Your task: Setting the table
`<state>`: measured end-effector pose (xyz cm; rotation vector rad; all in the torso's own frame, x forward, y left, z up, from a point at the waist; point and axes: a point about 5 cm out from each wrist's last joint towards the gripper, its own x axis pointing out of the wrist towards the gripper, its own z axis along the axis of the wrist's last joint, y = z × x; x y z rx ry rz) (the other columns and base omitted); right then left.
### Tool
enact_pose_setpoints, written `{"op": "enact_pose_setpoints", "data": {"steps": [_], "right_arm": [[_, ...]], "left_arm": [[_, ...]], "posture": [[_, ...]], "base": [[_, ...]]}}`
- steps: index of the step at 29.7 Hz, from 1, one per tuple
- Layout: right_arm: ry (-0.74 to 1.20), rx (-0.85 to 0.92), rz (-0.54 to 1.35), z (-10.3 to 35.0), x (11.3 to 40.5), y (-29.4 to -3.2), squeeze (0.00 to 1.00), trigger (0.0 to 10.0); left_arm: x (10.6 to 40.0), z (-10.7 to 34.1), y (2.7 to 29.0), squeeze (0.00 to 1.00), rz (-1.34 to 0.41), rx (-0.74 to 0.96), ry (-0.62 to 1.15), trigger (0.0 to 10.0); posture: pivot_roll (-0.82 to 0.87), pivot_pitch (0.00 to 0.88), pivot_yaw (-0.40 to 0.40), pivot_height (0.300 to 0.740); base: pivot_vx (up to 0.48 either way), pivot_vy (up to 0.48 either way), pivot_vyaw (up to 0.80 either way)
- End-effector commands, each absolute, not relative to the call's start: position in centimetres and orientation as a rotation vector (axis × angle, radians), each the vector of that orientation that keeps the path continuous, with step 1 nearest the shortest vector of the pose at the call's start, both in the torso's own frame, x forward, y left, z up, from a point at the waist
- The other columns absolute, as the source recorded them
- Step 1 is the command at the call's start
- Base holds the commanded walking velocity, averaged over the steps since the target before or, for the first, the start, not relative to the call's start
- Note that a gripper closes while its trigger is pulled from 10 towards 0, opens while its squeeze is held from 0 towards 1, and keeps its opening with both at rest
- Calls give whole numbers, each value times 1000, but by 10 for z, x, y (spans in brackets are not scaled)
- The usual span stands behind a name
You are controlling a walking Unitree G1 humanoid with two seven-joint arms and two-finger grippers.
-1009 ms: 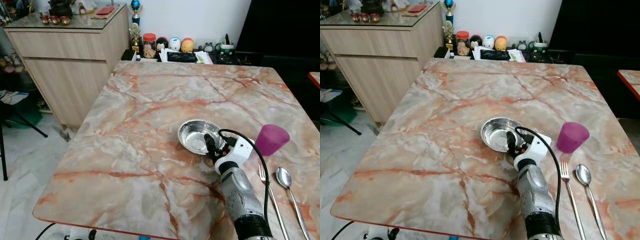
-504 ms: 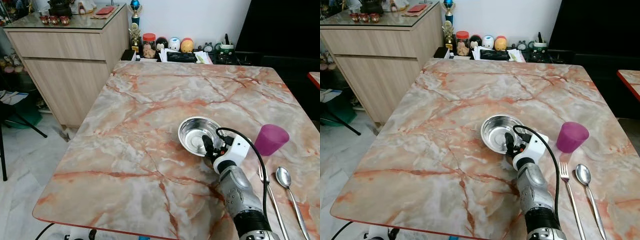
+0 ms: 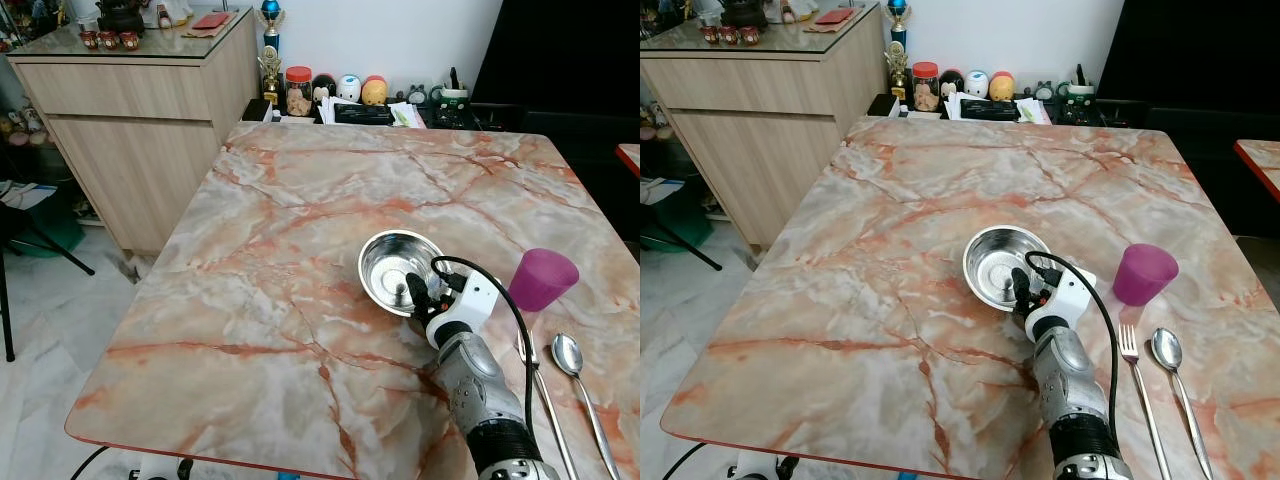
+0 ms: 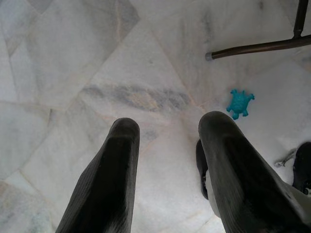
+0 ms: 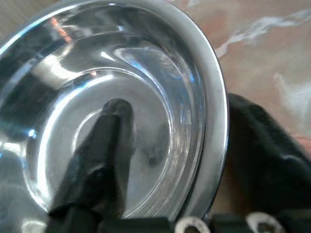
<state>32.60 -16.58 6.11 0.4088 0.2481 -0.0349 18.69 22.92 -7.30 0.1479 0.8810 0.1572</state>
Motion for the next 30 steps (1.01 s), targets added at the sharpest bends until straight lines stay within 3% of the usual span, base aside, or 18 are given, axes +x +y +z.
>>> {"op": "enact_pose_setpoints", "data": {"steps": [1,30], "right_arm": [[251,415,-35,61,327,-165,0,0],[171,436,-46,70,329,-163,0,0]], "left_arm": [[188,-73,228,0,147,166,881,10000],[189,-73,227,0,149,166,882,10000]], "posture": [[40,0,-15,740],[39,0,-15,740]], "base": [[0,0,0],[0,0,0]]}}
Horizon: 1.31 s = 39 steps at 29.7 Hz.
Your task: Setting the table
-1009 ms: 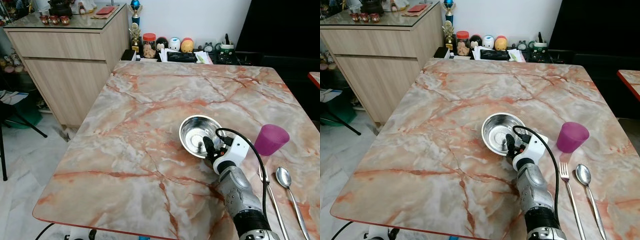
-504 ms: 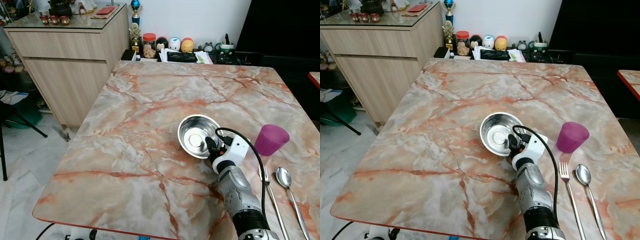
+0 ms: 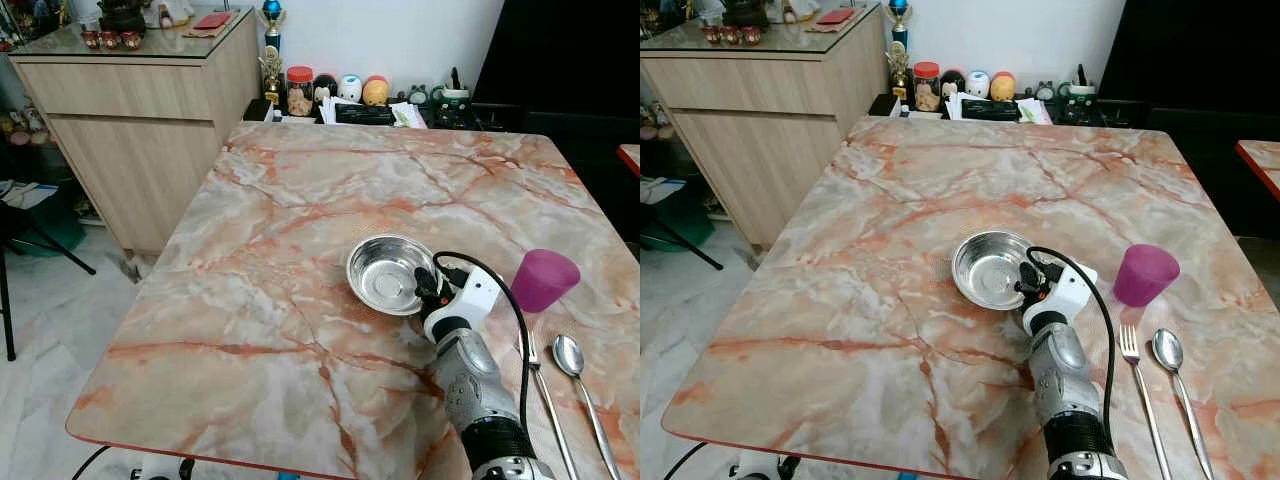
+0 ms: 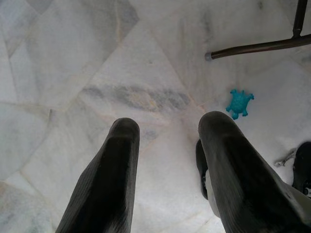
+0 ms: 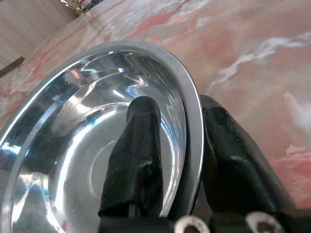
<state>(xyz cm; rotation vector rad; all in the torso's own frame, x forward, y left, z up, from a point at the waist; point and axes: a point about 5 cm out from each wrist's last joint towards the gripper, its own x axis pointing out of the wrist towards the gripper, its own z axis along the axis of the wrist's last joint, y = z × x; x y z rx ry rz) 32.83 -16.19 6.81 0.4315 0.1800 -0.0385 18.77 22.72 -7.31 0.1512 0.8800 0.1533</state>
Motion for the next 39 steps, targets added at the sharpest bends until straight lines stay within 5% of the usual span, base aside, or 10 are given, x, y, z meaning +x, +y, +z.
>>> {"op": "enact_pose_setpoints", "data": {"steps": [1,12,13,39], "right_arm": [[171,436,-46,70,329,-163,0,0],[-21,495,-11,96,331,-159,0,510],[-37,498,-5,99,331,-158,0,9765],[-374,475,172,166,321,-146,0,10000]], "left_arm": [[189,-73,227,0,149,166,882,10000],[189,-73,228,0,147,178,882,10000],[188,-73,229,0,149,178,883,10000],[166,-79,246,0,266,70,924,10000]], "posture": [[39,0,-15,740],[38,0,-12,740],[33,0,-10,740],[36,0,-26,740]], "base": [[0,0,0],[0,0,0],[0,0,0],[0,0,0]]}}
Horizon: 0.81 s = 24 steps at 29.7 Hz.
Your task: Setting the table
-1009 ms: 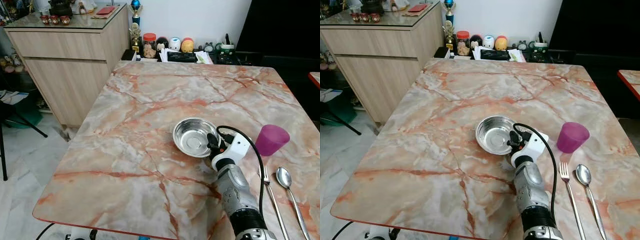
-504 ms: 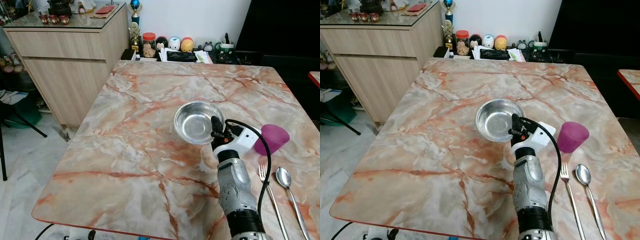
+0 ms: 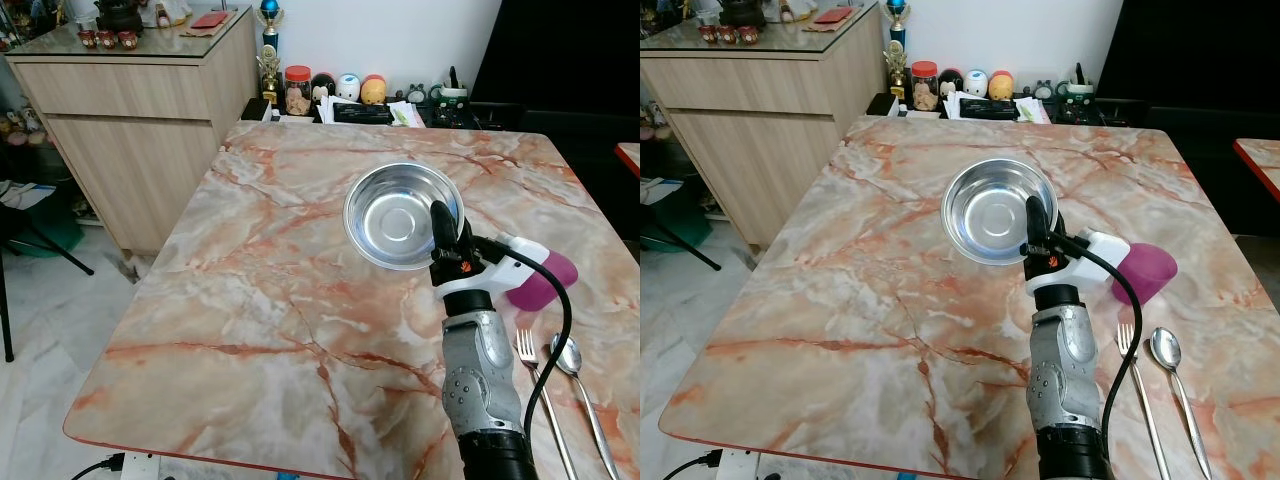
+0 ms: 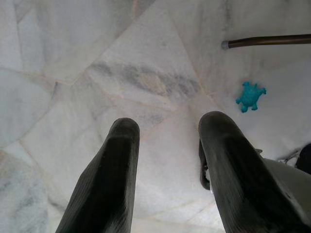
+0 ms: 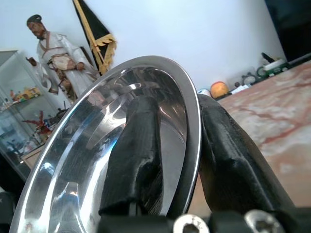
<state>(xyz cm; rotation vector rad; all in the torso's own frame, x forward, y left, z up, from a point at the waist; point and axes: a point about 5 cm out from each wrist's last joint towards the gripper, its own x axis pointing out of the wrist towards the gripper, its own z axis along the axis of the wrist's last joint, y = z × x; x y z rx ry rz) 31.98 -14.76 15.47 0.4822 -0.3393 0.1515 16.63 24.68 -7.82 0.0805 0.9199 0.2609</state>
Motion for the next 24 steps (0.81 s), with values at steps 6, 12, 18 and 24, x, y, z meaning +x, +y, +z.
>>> {"op": "enact_pose_setpoints", "data": {"steps": [6,12,18,24], "right_arm": [[-438,460,210,190,322,-140,0,10000],[-495,457,223,206,323,-141,0,10000],[-509,434,269,212,321,-133,0,10000],[-496,433,276,211,320,-131,0,10000]], "left_arm": [[172,-76,246,0,267,69,898,10000],[175,-75,244,0,262,74,892,10000],[175,-75,243,0,258,80,891,10000],[177,-75,241,0,260,75,884,10000]], "posture": [[28,0,-16,740],[35,0,-19,740],[38,0,-22,740],[37,0,-26,740]], "base": [[0,-122,0],[0,-254,0],[0,-267,0],[0,-310,0]]}}
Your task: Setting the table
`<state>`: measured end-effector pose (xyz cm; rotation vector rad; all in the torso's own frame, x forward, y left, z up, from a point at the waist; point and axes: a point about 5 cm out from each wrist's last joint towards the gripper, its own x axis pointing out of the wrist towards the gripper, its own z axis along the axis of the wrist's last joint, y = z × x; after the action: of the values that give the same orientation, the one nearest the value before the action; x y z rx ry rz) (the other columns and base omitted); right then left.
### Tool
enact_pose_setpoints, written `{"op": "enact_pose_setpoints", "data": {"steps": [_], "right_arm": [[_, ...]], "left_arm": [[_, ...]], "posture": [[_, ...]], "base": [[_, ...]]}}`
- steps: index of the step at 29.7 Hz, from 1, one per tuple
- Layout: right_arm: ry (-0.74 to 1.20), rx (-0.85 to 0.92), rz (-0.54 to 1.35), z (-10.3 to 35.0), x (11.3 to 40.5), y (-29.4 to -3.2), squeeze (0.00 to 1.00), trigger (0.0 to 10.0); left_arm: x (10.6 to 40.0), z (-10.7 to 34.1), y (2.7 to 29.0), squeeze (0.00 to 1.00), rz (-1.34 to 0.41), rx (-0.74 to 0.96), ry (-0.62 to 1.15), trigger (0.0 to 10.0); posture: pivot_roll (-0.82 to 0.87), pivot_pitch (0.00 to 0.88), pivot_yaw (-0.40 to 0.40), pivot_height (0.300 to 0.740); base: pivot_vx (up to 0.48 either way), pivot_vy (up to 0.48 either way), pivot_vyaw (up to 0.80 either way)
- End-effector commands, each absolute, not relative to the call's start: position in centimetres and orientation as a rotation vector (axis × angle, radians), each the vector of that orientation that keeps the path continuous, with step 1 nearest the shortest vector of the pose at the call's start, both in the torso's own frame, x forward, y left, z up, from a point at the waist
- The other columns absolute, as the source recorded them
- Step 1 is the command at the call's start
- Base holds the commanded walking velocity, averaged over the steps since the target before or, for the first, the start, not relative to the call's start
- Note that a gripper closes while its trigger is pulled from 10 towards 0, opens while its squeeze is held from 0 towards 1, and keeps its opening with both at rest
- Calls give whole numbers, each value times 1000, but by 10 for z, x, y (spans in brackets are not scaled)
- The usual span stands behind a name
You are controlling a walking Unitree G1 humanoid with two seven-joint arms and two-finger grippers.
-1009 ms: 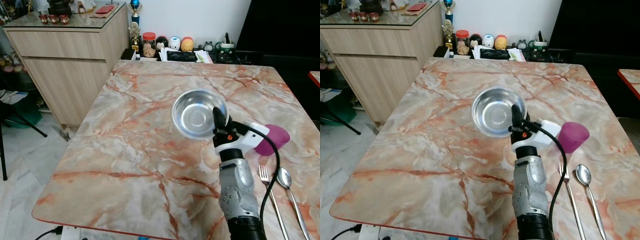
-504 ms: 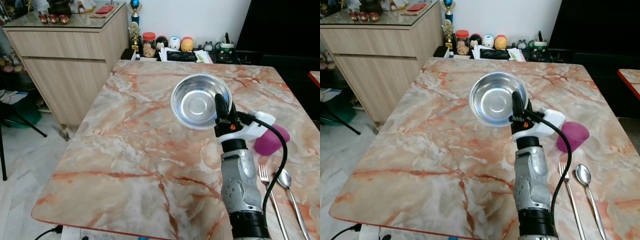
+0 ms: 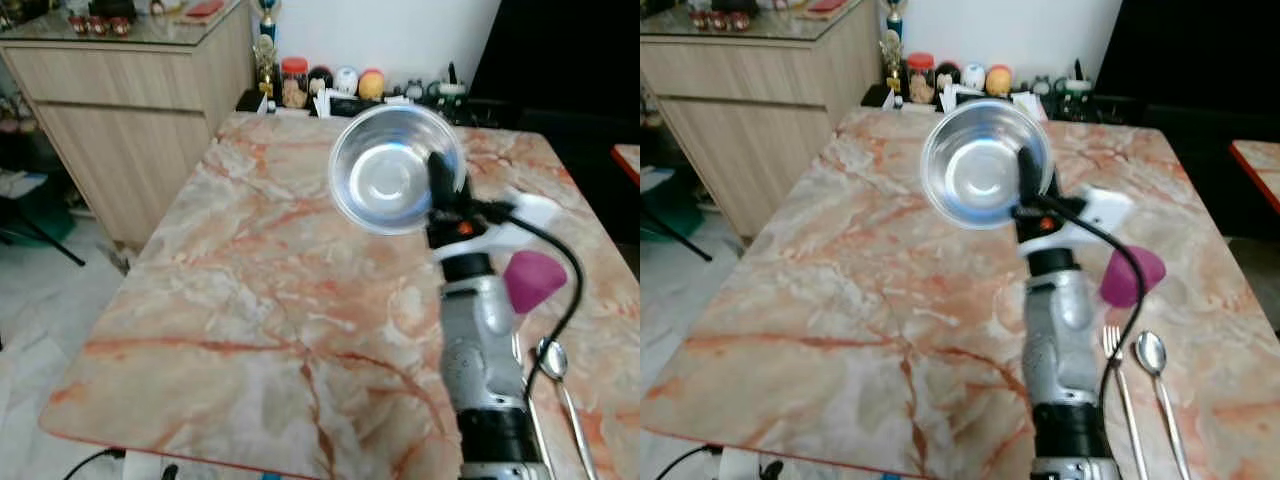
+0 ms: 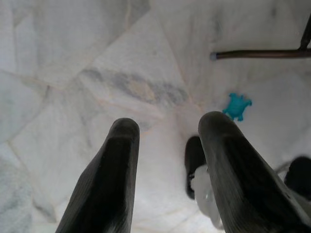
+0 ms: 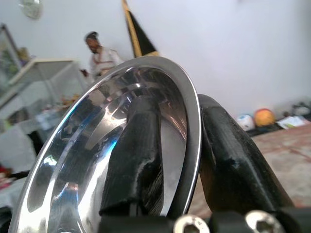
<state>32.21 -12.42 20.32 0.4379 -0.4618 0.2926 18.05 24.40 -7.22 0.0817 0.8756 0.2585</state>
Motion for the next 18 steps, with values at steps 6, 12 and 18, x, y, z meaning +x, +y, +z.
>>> {"op": "enact_pose_setpoints", "data": {"steps": [6,12,18], "right_arm": [[-495,434,271,211,320,-132,0,10000],[-489,465,279,212,320,-131,0,10000],[-495,453,287,212,320,-129,0,10000]], "left_arm": [[177,-75,240,0,261,70,882,10000],[178,-74,240,0,268,67,877,10000],[180,-73,241,0,273,68,870,10000]], "posture": [[38,0,-28,740],[42,0,-31,740],[45,0,-32,740]], "base": [[0,-318,0],[0,-317,-131],[0,-321,-644]]}}
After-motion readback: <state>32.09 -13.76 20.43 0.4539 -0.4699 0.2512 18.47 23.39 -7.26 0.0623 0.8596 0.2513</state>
